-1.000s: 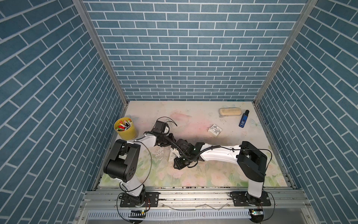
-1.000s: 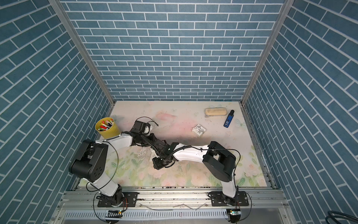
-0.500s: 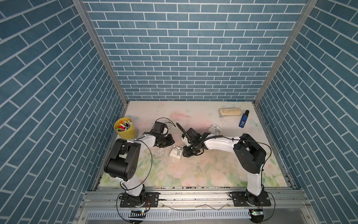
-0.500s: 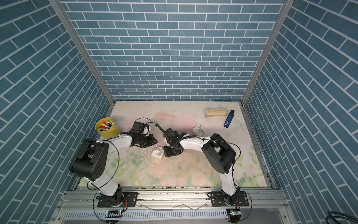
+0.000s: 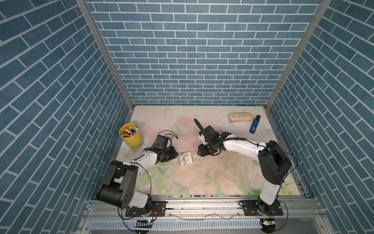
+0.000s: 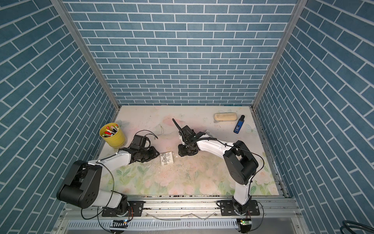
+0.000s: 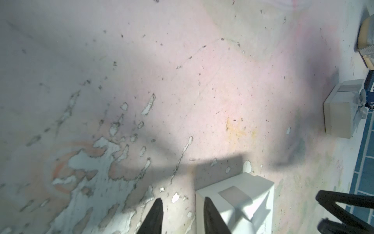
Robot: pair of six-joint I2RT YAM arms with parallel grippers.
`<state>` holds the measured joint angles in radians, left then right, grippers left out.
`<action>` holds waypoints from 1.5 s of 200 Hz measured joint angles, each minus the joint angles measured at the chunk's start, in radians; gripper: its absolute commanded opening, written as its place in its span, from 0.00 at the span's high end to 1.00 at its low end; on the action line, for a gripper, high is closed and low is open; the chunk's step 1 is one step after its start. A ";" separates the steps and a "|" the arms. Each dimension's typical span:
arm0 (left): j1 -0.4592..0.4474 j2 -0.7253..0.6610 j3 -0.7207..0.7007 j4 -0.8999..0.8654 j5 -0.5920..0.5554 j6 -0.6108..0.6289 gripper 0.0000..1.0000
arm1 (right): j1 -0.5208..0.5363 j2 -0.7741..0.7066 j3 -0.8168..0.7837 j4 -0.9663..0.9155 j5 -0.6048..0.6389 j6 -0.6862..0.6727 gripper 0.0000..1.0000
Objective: Take the necklace out of the lift-off lid jewelry box
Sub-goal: Adjust the jewelry box at the center of the board.
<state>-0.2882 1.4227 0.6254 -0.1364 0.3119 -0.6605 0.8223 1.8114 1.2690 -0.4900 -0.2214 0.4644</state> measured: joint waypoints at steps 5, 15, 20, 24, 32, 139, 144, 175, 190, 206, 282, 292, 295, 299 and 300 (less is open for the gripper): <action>0.000 -0.008 -0.002 -0.001 -0.005 0.001 0.63 | 0.002 -0.005 0.000 -0.004 -0.001 -0.006 0.45; 0.000 -0.020 -0.003 -0.006 -0.012 0.002 0.63 | 0.003 -0.011 0.004 -0.016 0.000 -0.018 0.44; 0.000 -0.025 -0.003 -0.007 -0.014 0.003 0.63 | 0.003 -0.011 0.008 -0.024 0.000 -0.018 0.44; 0.000 -0.029 -0.003 -0.007 -0.014 0.004 0.63 | 0.004 -0.011 0.012 -0.030 0.000 -0.018 0.44; 0.000 -0.034 -0.003 -0.008 -0.016 0.006 0.63 | 0.006 -0.011 0.016 -0.035 0.000 -0.017 0.45; 0.000 -0.116 -0.100 -0.019 -0.016 0.023 0.73 | 0.116 0.019 0.126 -0.101 0.021 0.018 0.49; 0.000 -0.129 -0.112 -0.021 -0.015 0.016 0.74 | 0.103 0.039 0.161 -0.113 0.018 0.003 0.49; -0.034 -0.151 -0.148 -0.002 -0.015 -0.009 0.76 | 0.041 0.191 0.394 -0.169 0.003 -0.076 0.50; -0.075 -0.132 -0.147 0.029 -0.016 -0.022 0.76 | 0.016 0.238 0.448 -0.185 -0.010 -0.109 0.50; -0.106 -0.087 -0.133 0.061 -0.016 -0.029 0.76 | -0.002 0.252 0.454 -0.205 -0.023 -0.138 0.49; -0.119 0.095 0.050 0.123 -0.039 -0.010 0.74 | -0.069 0.148 0.286 -0.221 -0.071 -0.245 0.26; -0.119 0.095 0.050 0.120 -0.042 -0.005 0.70 | -0.066 0.119 0.260 -0.223 -0.072 -0.271 0.22; -0.119 0.095 0.050 0.119 -0.044 -0.002 0.69 | -0.063 0.113 0.254 -0.225 -0.071 -0.277 0.20; -0.119 0.095 0.050 0.117 -0.046 -0.002 0.68 | -0.059 0.101 0.248 -0.229 -0.069 -0.292 0.19; -0.119 0.095 0.050 0.116 -0.048 -0.001 0.67 | -0.058 0.100 0.246 -0.230 -0.069 -0.293 0.18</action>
<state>-0.4072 1.5177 0.6758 -0.0208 0.2642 -0.6617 0.7639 1.9118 1.5154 -0.7200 -0.2905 0.1711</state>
